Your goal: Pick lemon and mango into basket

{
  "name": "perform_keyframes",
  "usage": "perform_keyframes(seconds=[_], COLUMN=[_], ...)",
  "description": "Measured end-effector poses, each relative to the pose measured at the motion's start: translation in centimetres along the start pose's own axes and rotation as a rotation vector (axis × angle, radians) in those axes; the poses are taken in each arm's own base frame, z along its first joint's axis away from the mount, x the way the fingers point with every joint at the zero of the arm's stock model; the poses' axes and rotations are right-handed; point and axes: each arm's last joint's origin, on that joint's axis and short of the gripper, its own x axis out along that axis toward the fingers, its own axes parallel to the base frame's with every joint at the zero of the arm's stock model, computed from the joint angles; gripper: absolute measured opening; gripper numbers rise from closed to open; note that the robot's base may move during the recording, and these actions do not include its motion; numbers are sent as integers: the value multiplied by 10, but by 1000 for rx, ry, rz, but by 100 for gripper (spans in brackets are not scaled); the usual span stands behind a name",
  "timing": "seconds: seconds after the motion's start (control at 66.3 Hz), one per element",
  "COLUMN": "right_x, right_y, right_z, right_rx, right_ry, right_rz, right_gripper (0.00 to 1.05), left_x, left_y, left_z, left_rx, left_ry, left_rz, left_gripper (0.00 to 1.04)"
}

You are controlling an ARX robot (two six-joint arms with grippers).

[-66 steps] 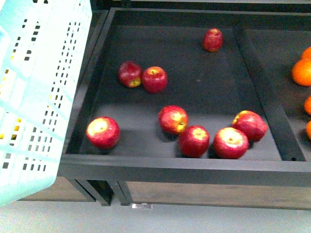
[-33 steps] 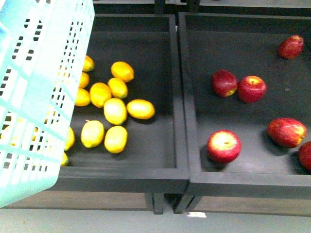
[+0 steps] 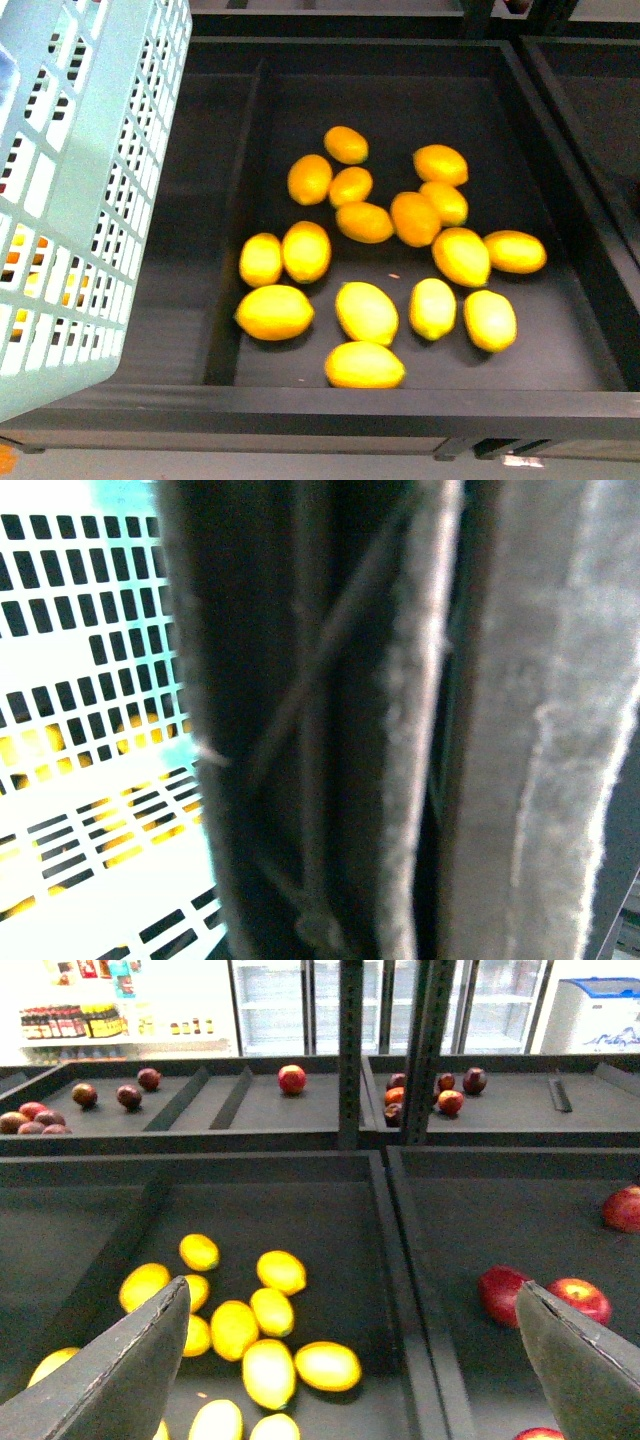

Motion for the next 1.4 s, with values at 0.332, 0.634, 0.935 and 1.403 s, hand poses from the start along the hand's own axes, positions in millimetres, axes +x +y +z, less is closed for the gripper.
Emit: perform_keyframes(seconds=[0.332, 0.634, 0.935, 1.403], right_x=[0, 0, 0, 0], right_y=[0, 0, 0, 0], right_z=[0, 0, 0, 0], right_rx=[0, 0, 0, 0], right_ry=[0, 1, 0, 0], right_rz=[-3, 3, -2, -2], right_gripper=[96, 96, 96, 96], left_x=[0, 1, 78, 128], left_y=[0, -1, -26, -30], left_z=[0, 2, -40, -166], left_rx=[-1, 65, 820, 916], left_ry=[-3, -61, 165, 691], left_rz=[0, 61, 294, 86], left_gripper=[15, 15, 15, 15])
